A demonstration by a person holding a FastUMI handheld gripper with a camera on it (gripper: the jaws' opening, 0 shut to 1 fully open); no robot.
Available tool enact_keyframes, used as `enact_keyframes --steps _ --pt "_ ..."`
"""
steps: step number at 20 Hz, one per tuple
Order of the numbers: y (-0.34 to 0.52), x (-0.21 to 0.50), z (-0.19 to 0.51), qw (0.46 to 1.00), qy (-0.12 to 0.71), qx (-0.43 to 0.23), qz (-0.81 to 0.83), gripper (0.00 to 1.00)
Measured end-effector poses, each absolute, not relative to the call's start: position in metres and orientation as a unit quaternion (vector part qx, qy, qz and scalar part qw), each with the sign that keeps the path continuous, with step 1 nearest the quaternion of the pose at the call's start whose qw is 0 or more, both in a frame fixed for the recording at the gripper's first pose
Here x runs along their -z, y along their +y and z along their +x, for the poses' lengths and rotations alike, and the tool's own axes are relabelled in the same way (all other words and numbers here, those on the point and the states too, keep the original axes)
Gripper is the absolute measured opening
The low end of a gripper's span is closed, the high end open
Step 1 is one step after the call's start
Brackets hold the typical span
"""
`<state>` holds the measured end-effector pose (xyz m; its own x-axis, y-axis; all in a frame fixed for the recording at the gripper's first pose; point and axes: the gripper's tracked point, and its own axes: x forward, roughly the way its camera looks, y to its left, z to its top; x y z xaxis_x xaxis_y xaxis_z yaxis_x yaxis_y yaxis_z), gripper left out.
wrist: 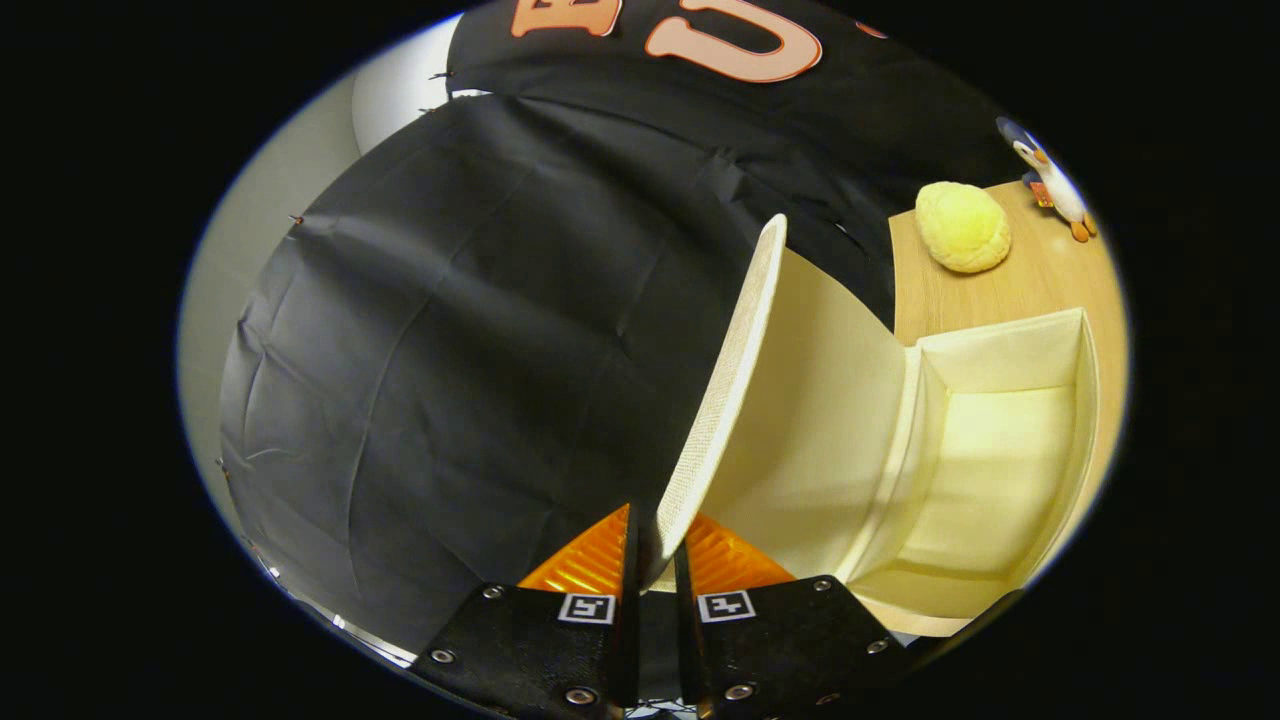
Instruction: Open the storage box then place both shoes into the box .Put the left shoe in first, then the right shoe, with the right side of both shoes facing outward in a uniform manner.
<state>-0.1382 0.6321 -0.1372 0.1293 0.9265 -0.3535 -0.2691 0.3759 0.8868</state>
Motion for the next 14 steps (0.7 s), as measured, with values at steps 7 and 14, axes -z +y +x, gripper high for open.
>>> enact_keyframes --steps 7,14 --pt "0.643 0.164 -0.162 0.681 0.504 -0.445 0.291 0.82" --pt "0.547 0.177 -0.139 0.745 0.461 -0.415 0.246 0.86"
